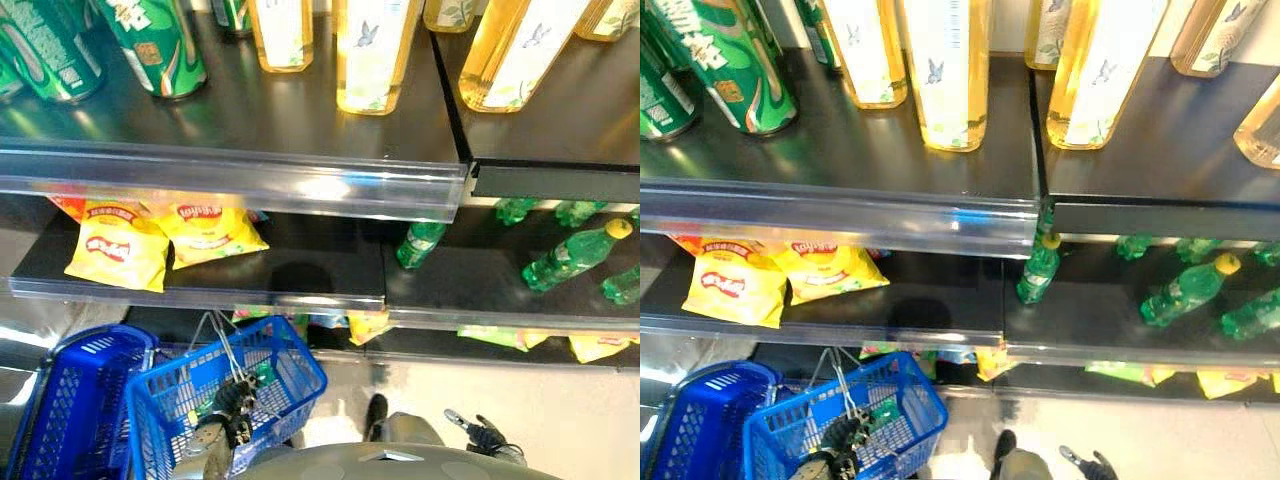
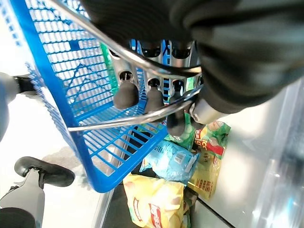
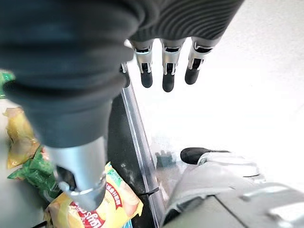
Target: Pick up the snacks into the basket
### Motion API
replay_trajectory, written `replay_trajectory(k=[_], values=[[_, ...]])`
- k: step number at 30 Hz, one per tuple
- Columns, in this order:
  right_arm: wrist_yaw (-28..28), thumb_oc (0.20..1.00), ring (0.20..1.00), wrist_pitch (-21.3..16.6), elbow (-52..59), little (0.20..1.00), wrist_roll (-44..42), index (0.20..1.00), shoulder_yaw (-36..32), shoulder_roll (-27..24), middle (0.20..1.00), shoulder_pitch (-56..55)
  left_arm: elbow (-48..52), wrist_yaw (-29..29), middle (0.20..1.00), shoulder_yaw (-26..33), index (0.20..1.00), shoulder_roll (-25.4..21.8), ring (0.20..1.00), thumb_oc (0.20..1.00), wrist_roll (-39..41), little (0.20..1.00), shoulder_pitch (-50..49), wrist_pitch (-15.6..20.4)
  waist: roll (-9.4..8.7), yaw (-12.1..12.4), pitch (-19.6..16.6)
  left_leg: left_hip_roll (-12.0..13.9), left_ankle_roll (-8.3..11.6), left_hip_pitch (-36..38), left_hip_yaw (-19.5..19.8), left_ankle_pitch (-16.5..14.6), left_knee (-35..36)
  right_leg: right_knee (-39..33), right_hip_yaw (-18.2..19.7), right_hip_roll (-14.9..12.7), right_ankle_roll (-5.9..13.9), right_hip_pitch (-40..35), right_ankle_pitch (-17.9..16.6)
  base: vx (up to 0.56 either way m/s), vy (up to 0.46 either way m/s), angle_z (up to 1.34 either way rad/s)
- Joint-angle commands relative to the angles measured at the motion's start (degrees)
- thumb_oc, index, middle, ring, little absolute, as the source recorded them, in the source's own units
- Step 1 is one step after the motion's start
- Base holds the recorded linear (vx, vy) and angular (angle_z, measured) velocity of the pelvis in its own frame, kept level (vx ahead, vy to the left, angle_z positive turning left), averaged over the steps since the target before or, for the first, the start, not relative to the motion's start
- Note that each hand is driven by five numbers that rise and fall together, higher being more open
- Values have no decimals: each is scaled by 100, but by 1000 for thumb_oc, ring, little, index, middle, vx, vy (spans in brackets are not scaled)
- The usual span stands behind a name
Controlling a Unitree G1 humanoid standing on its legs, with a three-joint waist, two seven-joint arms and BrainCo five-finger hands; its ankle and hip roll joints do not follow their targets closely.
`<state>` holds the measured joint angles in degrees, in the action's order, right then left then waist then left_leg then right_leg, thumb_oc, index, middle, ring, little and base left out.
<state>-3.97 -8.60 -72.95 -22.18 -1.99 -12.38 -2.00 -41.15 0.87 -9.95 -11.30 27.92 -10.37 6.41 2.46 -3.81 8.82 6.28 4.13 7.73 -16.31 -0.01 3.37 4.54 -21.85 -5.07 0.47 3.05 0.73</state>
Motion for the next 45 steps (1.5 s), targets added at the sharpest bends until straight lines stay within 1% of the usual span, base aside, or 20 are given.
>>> replay_trajectory(k=[1, 5, 7, 11, 12, 13, 14, 18, 21, 26, 28, 30, 31, 33, 35, 37, 39, 40, 42, 45], values=[[6, 1000, 1000, -173, -260, 1000, -168, 1000, 120, 53, 1000, 240, 1101, 225, 200, 46, 200, 140, 200, 200, 136, 200, 222, 655, -237, -14, -355, -793, -294, -178, -177, 43, 163, -384, 302, 25, 604, -38, -709, 47, -79, 14], [9, 1000, 1000, -213, -145, 1000, -176, 1000, 117, 23, 1000, 263, 1021, 185, 200, 153, 200, 172, 200, 200, 228, 200, 277, 650, -309, 42, -333, -689, -181, -212, -355, 139, -125, -574, 141, -15, 582, -263, -682, 8, -56, 4], [-39, 1000, 1000, -214, -129, 1000, -160, 1000, 86, -7, 1000, 287, 961, 149, 200, 163, 200, 199, 200, 200, 260, 200, 343, 638, -432, -38, -318, -184, 149, -430, -769, 248, -316, -688, -9, -212, 686, -383, -690, -18, 48, 31], [-24, 1000, 1000, -193, -58, 1000, -114, 1000, 135, -8, 1000, 251, 902, 60, 200, 243, 200, 205, 200, 200, 251, 200, 347, 670, -524, 23, -363, 354, 331, -671, -637, 747, -194, -761, -8, -339, 698, -408, -717, 42, 76, 4], [-20, 1000, 1000, -179, -76, 1000, -55, 1000, 174, 1, 1000, 218, 897, 23, 200, 243, 200, 204, 200, 200, 242, 200, 337, 677, -494, 39, -376, 799, 473, -702, -569, 1160, -20, -674, 41, -363, 676, -416, -562, 81, 96, -2], [-20, 1000, 1000, -179, -76, 1000, -55, 1000, 174, 1, 1000, 218, 897, 23, 200, 243, 200, 204, 200, 200, 242, 200, 337, 677, -493, 40, -374, 800, 473, -698, -569, 1162, -17, -673, 41, -362, 676, -419, -561, 161, 249, -5], [-38, 1000, 1000, -173, -85, 1000, 42, 1000, 209, -26, 1000, 209, 839, -5, 200, 269, 200, 224, 200, 200, 248, 200, 350, 679, -420, 27, -367, 1271, 606, -721, -593, 1535, 110, -543, 34, -437, 692, -415, -431, 162, 223, -12], [-19, 1000, 1000, -183, -8, 1000, 86, 1000, 250, -37, 1000, 207, 722, -47, 200, 284, 200, 275, 200, 200, 279, 200, 391, 691, -204, 23, -284, 1796, 845, -444, -589, 2062, 149, -91, 65, -640, 763, -288, -280, 94, 279, -16], [-7, 1000, 1000, -172, -18, 1000, 110, 1000, 224, -73, 1000, 228, 703, -33, 200, 252, 200, 284, 200, 200, 304, 200, 417, 685, -131, 39, -298, 1768, 860, -392, -398, 1896, 116, 37, 217, -805, 842, -188, -308, 95, 373, -22], [-9, 1000, 1000, -119, -18, 1000, 16, 1000, -91, -34, 1000, 234, 794, 74, 200, -36, 200, 85, 200, 200, 164, 200, 594, 663, -252, -73, -216, 1213, 655, -574, -472, 783, -334, 133, 304, -1501, 1141, -360, -512, 102, 360, 7], [-5, 1000, 1000, -106, 11, 1000, -29, 1000, -189, 5, 1000, 232, 825, 128, 200, -144, 200, 20, 200, 200, 39, 200, 630, 640, -353, -93, -190, 992, 581, -715, -528, 495, -603, 55, 222, -1830, 1337, -411, -1011, 74, 328, 28], [-50, 1000, 1000, -77, 63, 1000, -11, 1000, -205, -45, 1000, 291, 826, 105, 200, -225, 200, 13, 200, 200, -57, 200, 592, 655, -366, -58, -160, 548, 308, -673, -553, 228, -584, 112, 275, -2235, 1444, -296, -1866, 75, 359, 13], [-50, 1000, 1000, -76, 63, 1000, -11, 1000, -206, -45, 1000, 292, 825, 104, 200, -225, 200, 13, 200, 200, -57, 200, 594, 655, -375, -48, -162, 533, 300, -670, -566, 227, -578, 111, 292, -2248, 1447, -284, -1873, 94, 507, 1], [-73, 1000, 1000, -62, 128, 1000, -14, 1000, -186, -39, 1000, 392, 837, 106, 200, -175, 200, 22, 200, 200, -42, 200, 546, 633, -266, 46, -100, 274, 141, -332, -641, 85, -225, 431, 93, -2477, 1428, -79, -2041, 73, 413, -22], [-89, 1000, 1000, -89, 368, 1000, -37, 1000, -80, 76, 1000, 450, 985, 153, 200, -127, 200, -18, 200, 200, -242, 200, 416, 582, -157, 230, -66, -108, -105, -132, -796, 27, 150, 920, -998, -2761, 1453, 17, -2244, 14, 558, -63], [-82, 1000, 1000, -90, 448, 1000, -46, 1000, 8, 120, 1000, 462, 989, 151, 200, -134, 200, -31, 200, 200, -284, 200, 393, 560, -156, 150, -63, -177, -170, -139, -742, 9, 163, 1161, -910, -2592, 1431, 121, -2018, 12, 339, -36], [21, 1000, 1000, -172, 542, 1000, -37, 1000, 319, 242, 1000, 479, 937, 145, 200, -158, 200, -76, 200, 200, -317, 200, 444, 592, -192, 62, -47, -359, -275, -166, -701, 14, 163, 1239, -798, -1624, 1290, 256, -1327, 22, 228, -8], [21, 1000, 1000, -174, 542, 1000, -38, 1000, 325, 245, 1000, 475, 934, 146, 200, -154, 200, -77, 200, 200, -317, 200, 441, 595, -189, 56, -50, -349, -271, -164, -698, 11, 163, 1224, -808, -1610, 1288, 243, -1326, 37, 173, -18], [83, 1000, 1000, -215, 657, 1000, 27, 1000, 587, 297, 1000, 458, 918, 124, 200, -96, 200, -46, 200, 200, -276, 200, 393, 603, -228, 116, -112, -437, -258, -155, -679, 3, 163, 773, -985, -984, 984, 158, -842, 14, 21, -4], [74, 1000, 1000, -285, 819, 1000, 120, 1000, 860, 275, 1000, 498, 842, 102, 200, -119, 200, -3, 200, 200, -229, 200, 332, 636, -300, 96, -177, -366, -158, -135, -647, 91, 163, 186, -360, -608, 822, 47, -642, 35, -107, 7]])
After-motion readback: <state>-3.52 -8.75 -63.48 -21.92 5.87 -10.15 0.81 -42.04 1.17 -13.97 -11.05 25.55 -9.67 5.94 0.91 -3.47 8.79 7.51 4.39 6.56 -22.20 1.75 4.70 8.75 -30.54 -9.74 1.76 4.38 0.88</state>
